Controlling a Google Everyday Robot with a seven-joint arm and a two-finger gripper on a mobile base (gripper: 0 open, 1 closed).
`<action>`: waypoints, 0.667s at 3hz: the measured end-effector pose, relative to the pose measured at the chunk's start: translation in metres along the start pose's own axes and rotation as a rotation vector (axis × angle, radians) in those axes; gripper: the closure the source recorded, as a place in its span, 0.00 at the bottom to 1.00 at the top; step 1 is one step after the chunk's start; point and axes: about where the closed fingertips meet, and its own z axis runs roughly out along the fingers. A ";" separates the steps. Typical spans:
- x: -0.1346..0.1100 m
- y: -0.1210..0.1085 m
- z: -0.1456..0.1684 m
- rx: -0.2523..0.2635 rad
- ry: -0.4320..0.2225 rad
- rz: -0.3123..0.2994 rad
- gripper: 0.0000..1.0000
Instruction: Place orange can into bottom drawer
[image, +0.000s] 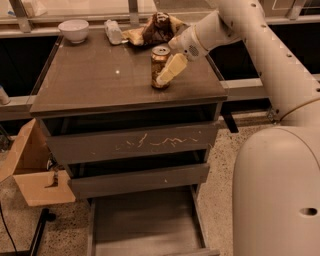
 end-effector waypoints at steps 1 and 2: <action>0.000 0.003 0.010 -0.023 0.015 -0.005 0.00; 0.001 0.006 0.017 -0.041 0.023 -0.006 0.04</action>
Offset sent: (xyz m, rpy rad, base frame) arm -0.0013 0.0122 -0.0120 -0.0315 0.0355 0.0397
